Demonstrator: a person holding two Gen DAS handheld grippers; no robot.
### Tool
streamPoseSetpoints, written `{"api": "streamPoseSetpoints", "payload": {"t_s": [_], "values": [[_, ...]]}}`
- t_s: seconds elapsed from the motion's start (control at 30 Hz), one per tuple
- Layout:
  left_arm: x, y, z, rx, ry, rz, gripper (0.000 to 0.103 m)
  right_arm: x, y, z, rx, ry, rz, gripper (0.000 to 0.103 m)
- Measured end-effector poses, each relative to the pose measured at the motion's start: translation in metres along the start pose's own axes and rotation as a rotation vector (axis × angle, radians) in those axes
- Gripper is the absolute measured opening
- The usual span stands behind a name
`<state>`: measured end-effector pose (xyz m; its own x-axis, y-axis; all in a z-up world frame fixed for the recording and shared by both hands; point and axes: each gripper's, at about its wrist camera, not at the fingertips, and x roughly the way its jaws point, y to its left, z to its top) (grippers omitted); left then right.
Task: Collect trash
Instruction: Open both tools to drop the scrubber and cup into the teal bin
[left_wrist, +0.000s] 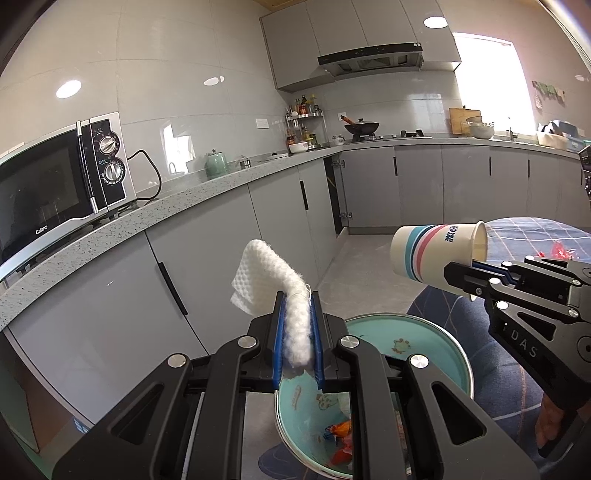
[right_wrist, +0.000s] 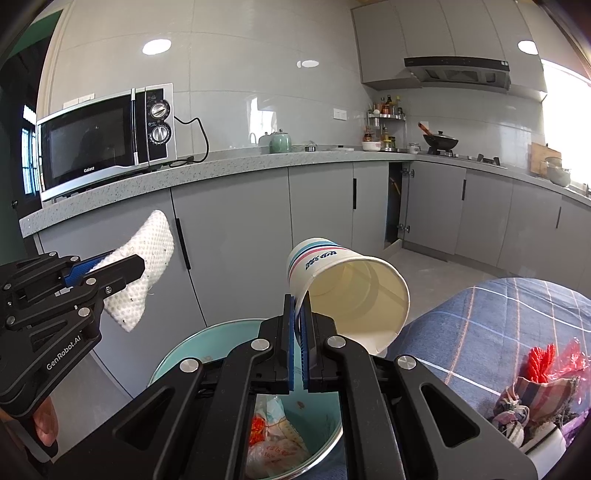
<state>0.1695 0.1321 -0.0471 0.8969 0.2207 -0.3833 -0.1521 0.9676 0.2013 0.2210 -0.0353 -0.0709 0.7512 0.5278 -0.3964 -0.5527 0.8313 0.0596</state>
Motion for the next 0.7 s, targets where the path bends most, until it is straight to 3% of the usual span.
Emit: {"api": "streamPoseSetpoints", "payload": {"t_s": [0.7], "values": [[0.0086, -0.0032, -0.0022, 0.018, 0.020, -0.034, 0.016, 0.0024, 0.0061, -0.0021, -0.008, 0.014, 0.012, 0.004]]}}
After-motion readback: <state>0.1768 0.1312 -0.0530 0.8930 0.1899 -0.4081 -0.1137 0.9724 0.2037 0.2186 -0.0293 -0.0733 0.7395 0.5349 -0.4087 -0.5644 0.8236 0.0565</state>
